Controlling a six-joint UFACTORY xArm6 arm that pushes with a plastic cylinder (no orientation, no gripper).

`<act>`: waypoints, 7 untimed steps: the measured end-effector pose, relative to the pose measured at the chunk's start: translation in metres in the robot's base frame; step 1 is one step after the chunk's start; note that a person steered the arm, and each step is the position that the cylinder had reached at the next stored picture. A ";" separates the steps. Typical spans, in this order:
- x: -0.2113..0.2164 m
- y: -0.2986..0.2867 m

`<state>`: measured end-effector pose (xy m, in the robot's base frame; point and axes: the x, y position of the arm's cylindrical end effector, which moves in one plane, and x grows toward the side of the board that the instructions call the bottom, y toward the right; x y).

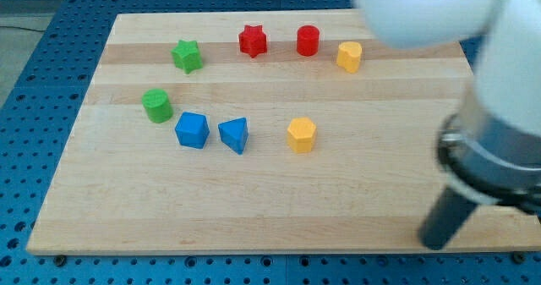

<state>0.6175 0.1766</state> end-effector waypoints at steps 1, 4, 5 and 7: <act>-0.012 0.083; -0.109 0.045; -0.114 0.037; -0.129 0.015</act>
<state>0.4889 0.1916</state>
